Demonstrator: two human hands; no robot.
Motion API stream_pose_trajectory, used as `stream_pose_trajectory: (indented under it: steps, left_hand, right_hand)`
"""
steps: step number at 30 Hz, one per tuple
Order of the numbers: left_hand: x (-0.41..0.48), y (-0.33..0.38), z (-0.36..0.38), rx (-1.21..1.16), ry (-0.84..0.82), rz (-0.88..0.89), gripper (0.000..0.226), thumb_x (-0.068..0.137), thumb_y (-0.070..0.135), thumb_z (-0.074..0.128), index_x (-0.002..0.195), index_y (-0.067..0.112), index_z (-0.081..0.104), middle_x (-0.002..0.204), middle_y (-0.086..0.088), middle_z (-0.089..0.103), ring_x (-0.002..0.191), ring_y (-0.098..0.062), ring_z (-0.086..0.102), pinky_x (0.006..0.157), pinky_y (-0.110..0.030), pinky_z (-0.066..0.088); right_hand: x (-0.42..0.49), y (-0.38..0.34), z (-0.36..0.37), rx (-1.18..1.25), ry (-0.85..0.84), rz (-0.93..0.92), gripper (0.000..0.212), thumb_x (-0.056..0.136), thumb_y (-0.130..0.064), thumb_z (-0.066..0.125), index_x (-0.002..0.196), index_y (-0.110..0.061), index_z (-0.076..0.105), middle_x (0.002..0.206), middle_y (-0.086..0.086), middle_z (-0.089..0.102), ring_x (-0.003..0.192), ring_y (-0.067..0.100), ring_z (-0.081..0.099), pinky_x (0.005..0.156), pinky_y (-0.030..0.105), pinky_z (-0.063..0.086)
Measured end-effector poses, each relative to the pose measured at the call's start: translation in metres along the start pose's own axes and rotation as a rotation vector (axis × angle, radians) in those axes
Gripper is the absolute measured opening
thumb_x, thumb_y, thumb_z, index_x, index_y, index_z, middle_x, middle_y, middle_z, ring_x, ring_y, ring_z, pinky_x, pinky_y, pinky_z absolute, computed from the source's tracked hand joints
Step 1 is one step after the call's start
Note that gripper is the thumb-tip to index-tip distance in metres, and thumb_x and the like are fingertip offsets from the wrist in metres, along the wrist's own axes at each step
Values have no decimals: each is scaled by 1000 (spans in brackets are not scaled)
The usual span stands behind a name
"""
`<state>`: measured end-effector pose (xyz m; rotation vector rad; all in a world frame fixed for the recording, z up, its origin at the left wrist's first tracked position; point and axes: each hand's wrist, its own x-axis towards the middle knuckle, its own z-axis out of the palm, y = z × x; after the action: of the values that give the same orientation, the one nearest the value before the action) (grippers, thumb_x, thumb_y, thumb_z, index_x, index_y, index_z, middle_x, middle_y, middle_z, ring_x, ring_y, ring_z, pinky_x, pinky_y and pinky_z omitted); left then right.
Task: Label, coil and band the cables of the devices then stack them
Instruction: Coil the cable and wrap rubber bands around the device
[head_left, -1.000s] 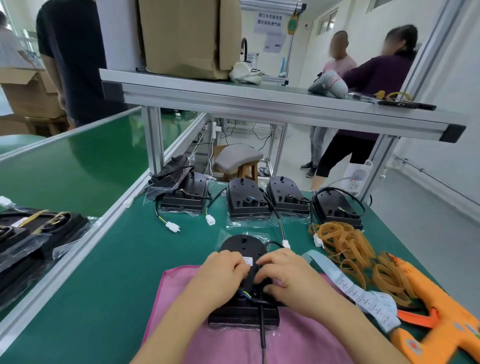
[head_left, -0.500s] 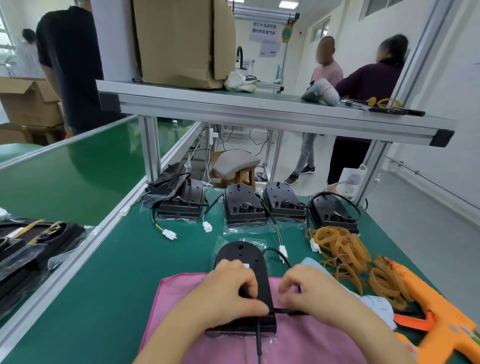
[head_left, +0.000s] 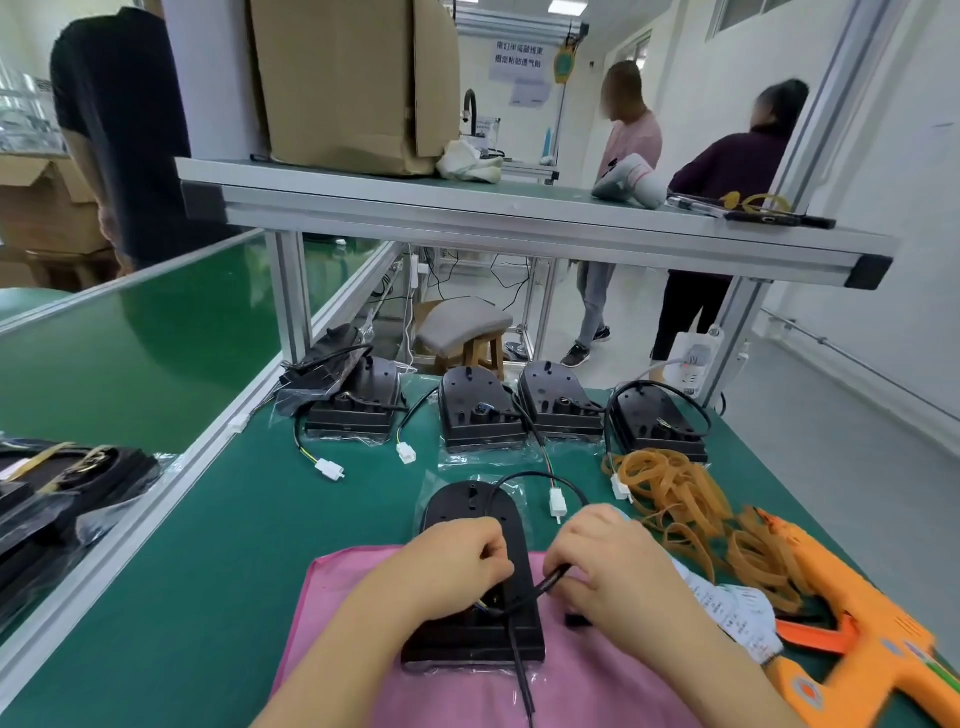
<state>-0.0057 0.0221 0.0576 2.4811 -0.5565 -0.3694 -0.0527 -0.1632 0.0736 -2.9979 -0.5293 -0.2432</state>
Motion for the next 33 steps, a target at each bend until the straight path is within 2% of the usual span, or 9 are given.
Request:
stream_pose_trajectory:
  steps: [1,3,6,10,14,19,25,29,33]
  left_hand:
    - [0,-1,-1,-6,-16,-3,12,93,32,53,81,31,50,79,13,56,78,-11,51,76,-30,45]
    - [0,-2,-2,-34,-39,-2,16,93,28,50,78,33,49,83,13,59,80,-12,54,80,-32,47]
    - [0,-3,-2,-58,-60,-1,13,92,25,50,82,33,52,88,13,62,85,-14,57,83,-32,49]
    - [5,1,-2,-31,-8,-65,12,88,29,60,85,28,49,84,11,57,81,-13,53,72,-27,43]
    - [17,20,-1,181,157,-250,34,78,47,67,81,18,50,84,2,58,84,-23,55,65,-27,39]
    - [29,27,0,263,116,-414,42,77,48,72,106,18,62,90,2,52,95,-22,60,69,-28,43]
    - [30,25,1,250,140,-433,23,80,36,66,85,18,52,82,3,52,82,-22,53,67,-28,43]
    - [27,19,-4,-5,80,-393,13,77,26,54,70,16,50,76,-2,69,72,-25,69,71,-31,59]
    - [25,14,-11,-485,22,-320,7,88,13,41,82,15,41,71,-12,70,55,-23,71,57,-33,61]
  right_hand:
    - [-1,0,0,-11,106,-36,7,81,-31,66,87,-30,68,104,-13,59,114,14,48,91,33,43]
    - [-5,0,1,33,288,-39,20,62,-18,84,73,-23,68,102,-4,64,110,26,59,80,42,54]
    - [-5,-1,9,127,419,69,29,57,-6,85,75,-18,66,106,6,60,98,32,59,76,41,53]
    - [-2,-3,25,387,434,235,22,80,-14,68,88,-33,58,112,-12,41,77,7,57,66,28,49]
    - [-2,-11,31,691,485,220,41,83,-15,70,85,-53,54,117,-31,34,93,1,60,72,17,50]
    - [-4,-12,39,858,460,237,45,83,-4,68,92,-47,59,125,-21,39,92,10,66,79,27,55]
    - [-6,-11,40,911,468,272,37,82,-3,71,89,-39,62,128,-15,41,90,13,66,74,7,46]
    - [-4,-12,38,923,469,262,35,83,1,67,92,-32,62,128,-17,41,106,1,56,82,13,49]
    - [-3,-12,36,916,447,300,44,83,7,60,93,-35,61,127,-21,40,106,-8,52,78,6,45]
